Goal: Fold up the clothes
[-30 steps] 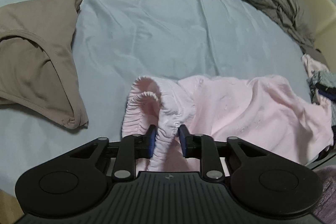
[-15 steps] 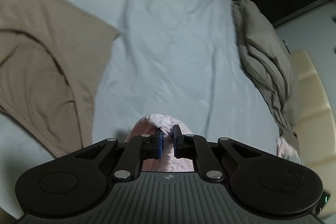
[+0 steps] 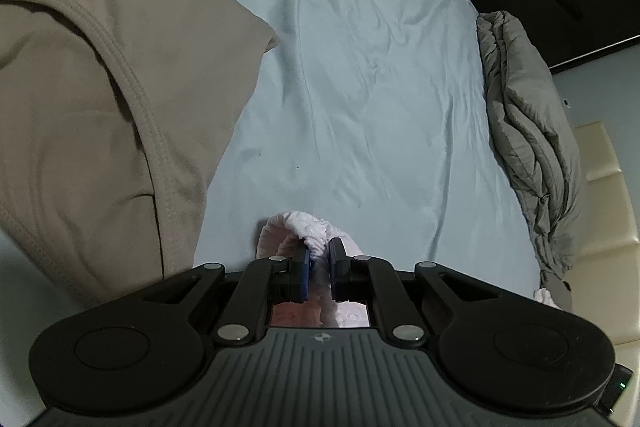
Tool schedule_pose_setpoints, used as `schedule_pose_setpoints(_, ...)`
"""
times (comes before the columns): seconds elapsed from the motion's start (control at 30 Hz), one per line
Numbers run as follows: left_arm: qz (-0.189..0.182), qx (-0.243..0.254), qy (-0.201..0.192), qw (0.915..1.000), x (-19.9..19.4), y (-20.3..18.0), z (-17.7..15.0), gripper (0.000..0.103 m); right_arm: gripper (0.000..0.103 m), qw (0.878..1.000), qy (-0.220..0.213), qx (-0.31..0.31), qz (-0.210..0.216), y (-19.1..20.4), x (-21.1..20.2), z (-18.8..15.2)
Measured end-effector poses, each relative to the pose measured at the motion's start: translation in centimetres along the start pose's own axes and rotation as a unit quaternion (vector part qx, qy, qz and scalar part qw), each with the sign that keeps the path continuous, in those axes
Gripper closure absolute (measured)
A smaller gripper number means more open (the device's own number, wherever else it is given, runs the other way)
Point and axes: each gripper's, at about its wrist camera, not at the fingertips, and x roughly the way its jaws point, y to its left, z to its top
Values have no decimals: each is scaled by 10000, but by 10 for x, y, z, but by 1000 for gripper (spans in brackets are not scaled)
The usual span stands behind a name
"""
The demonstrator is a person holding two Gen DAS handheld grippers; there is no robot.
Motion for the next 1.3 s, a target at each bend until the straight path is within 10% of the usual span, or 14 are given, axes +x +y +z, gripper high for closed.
schedule_pose_setpoints(0.47, 25, 209, -150, 9997, 0, -3, -2, 86, 102, 9956, -505, 293, -734, -1, 17, 27)
schedule_pose_setpoints(0.6, 316, 376, -402, 9980, -16, -8, -7, 52, 93, 9948, -493, 272, -847, -1, 18, 27)
schedule_pose_setpoints(0.7, 540, 632, -667, 9943, -31, -19, -12, 52, 37, 9923, -706, 245, -987, -2, 6, 27)
schedule_pose_setpoints(0.93, 858, 1323, -1192, 9803, -63, -58, -31, 52, 36, 9862, -1172, 421, -1094, -32, -44, 15)
schedule_pose_setpoints(1.3, 351, 1891, -709, 9788, -55, -138, -63, 52, 30, 9489, -1624, 1829, -1995, -181, -148, -58)
